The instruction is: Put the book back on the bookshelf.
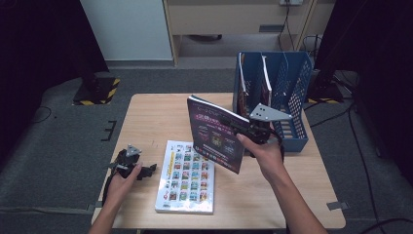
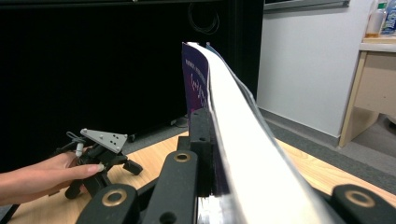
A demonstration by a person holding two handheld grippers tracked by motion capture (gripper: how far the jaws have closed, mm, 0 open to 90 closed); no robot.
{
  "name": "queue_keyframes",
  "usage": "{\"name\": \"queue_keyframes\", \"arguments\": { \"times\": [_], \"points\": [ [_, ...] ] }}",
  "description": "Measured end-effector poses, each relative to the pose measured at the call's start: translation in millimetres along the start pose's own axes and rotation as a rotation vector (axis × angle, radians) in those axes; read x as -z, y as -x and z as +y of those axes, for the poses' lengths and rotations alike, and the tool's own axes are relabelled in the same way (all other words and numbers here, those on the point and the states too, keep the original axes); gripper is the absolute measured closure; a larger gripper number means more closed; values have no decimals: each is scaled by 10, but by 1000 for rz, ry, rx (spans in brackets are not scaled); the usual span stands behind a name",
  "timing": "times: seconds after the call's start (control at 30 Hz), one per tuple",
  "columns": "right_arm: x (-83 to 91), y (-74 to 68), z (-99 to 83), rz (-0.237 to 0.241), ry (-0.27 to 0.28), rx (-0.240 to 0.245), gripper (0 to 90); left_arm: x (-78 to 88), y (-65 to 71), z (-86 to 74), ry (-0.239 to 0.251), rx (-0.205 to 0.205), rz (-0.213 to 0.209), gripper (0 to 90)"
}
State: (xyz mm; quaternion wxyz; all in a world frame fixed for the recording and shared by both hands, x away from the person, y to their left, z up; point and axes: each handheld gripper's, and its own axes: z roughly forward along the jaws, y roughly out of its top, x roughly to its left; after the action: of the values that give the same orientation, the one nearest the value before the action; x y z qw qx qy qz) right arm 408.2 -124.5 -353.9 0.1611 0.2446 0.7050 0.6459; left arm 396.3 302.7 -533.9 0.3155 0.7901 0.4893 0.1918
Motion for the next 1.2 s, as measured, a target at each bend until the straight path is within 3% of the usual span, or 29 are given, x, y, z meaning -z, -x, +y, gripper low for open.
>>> {"name": "queue_keyframes", "arguments": {
  "times": [0.53, 0.8, 1.2],
  "points": [
    [375, 68, -57, -26, -12, 14, 840, -15, 18, -18, 12, -10, 4, 4],
    [596, 167, -91, -55, 1, -4, 840, -18, 22, -24, 16, -13, 5, 0],
    [863, 206, -129, -77, 6, -9, 840, -19, 24, -25, 17, -14, 4, 0]
  ]
}}
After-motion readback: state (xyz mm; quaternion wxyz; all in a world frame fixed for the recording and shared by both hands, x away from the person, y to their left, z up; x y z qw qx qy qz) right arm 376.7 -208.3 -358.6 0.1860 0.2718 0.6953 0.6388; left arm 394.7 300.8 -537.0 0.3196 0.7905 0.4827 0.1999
